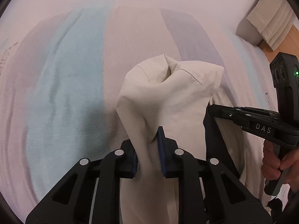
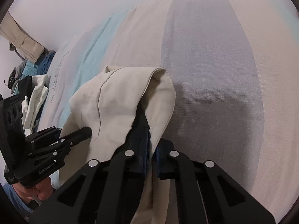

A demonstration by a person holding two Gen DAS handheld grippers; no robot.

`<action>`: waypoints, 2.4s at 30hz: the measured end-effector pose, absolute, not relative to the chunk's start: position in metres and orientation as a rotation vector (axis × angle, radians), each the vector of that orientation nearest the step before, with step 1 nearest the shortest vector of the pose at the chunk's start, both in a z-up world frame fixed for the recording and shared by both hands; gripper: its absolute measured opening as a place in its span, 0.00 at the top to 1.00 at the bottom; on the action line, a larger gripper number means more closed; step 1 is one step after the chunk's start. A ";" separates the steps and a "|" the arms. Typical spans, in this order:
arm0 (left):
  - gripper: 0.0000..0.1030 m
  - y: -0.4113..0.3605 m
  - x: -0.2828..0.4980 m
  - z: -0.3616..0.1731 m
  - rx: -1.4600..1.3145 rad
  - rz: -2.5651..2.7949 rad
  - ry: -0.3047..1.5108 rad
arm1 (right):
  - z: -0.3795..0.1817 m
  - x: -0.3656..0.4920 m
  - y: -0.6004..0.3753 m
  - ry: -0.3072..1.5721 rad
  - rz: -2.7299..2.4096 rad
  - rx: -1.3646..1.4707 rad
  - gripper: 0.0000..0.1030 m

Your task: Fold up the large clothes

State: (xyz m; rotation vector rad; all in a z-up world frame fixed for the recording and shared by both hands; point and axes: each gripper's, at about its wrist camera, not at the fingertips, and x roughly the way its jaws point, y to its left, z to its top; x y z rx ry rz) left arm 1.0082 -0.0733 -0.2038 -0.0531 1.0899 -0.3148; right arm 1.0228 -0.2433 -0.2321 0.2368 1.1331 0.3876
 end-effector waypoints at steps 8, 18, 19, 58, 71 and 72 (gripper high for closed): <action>0.92 -0.073 0.985 -0.171 0.003 -0.290 1.048 | -0.187 0.996 -0.234 1.058 0.362 0.153 0.96; 0.93 -0.074 0.929 -0.112 0.042 -0.280 0.980 | -0.123 0.932 -0.221 0.948 0.351 0.051 0.97; 0.93 -0.075 0.919 -0.105 0.049 -0.274 0.970 | -0.117 0.923 -0.218 0.934 0.353 0.038 0.97; 0.93 -0.091 0.604 -0.161 0.184 -0.169 0.931 | -0.158 0.623 -0.196 0.936 0.266 -0.202 0.97; 0.93 -0.092 0.573 -0.209 0.181 -0.195 1.013 | -0.199 0.590 -0.189 0.982 0.267 -0.310 0.97; 0.93 -0.093 0.571 -0.212 0.184 -0.197 1.018 | -0.203 0.588 -0.189 0.987 0.269 -0.322 0.97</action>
